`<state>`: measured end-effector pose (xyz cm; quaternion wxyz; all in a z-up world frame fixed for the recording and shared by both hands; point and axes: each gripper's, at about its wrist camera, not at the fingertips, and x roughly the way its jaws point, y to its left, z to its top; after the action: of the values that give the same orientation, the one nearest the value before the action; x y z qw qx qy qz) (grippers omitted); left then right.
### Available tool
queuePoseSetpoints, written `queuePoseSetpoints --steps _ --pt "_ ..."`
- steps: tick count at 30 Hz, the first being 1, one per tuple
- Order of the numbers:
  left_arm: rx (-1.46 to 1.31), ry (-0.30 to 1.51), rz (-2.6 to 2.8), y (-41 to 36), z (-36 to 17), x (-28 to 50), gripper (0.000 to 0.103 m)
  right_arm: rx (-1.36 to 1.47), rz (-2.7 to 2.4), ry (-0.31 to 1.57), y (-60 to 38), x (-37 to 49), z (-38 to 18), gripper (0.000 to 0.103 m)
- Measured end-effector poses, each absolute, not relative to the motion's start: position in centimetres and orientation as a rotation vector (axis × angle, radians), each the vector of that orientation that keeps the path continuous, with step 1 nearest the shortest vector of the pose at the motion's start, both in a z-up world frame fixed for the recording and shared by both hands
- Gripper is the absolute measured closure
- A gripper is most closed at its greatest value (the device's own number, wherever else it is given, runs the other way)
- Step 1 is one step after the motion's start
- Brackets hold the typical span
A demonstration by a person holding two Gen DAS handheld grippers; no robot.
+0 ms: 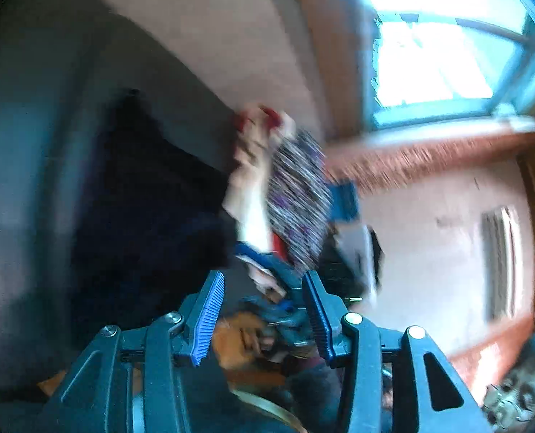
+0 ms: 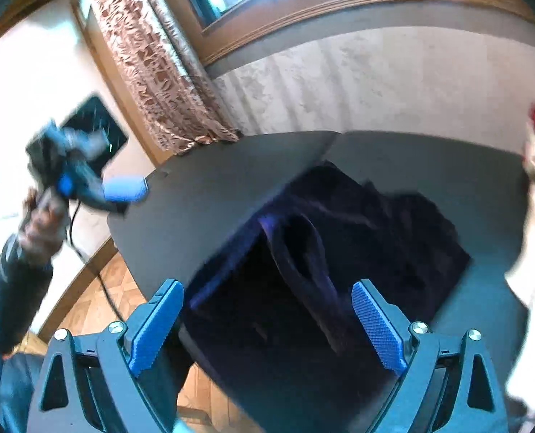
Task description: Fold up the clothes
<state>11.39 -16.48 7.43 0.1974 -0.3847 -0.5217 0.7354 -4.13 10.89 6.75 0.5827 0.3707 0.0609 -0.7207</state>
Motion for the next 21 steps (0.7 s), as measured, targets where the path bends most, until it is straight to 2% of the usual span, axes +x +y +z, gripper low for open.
queuePoseSetpoints --steps 2,5,6,7,9,13,17,19,21 --pt "-1.072 -1.541 2.099 -18.4 5.5 13.2 0.057 0.881 -1.631 0.163 8.7 -4.2 6.8 0.007" --pt "-1.072 -1.602 2.130 -19.9 3.2 14.8 0.057 0.923 -1.536 0.218 6.7 -3.7 6.6 0.014" --pt "-1.076 -1.601 2.155 -20.2 2.7 15.2 0.057 0.933 -1.524 0.259 6.4 -3.3 6.5 0.019" --pt "-1.076 -1.596 2.159 -20.2 2.4 15.3 0.057 0.946 -1.510 0.300 6.2 -2.8 6.3 0.034" --pt "-1.083 -1.563 2.172 -20.0 1.8 15.2 0.057 1.018 -1.474 0.353 7.4 -2.3 5.2 0.051" --pt "-1.129 -1.471 2.191 -18.6 0.7 14.0 0.057 1.202 -1.501 0.461 12.2 -1.5 1.2 0.049" --pt "-1.177 -1.404 2.163 -17.0 0.0 12.4 0.057 1.288 -1.592 0.301 17.0 -1.7 0.6 0.046" --pt "-1.184 -1.367 2.152 -16.1 0.0 11.9 0.057 1.246 -1.634 0.158 18.4 -1.9 1.8 0.037" --pt "-1.178 -1.308 2.147 -14.9 0.1 11.1 0.057 1.203 -1.672 0.037 19.5 -2.1 2.9 0.034"
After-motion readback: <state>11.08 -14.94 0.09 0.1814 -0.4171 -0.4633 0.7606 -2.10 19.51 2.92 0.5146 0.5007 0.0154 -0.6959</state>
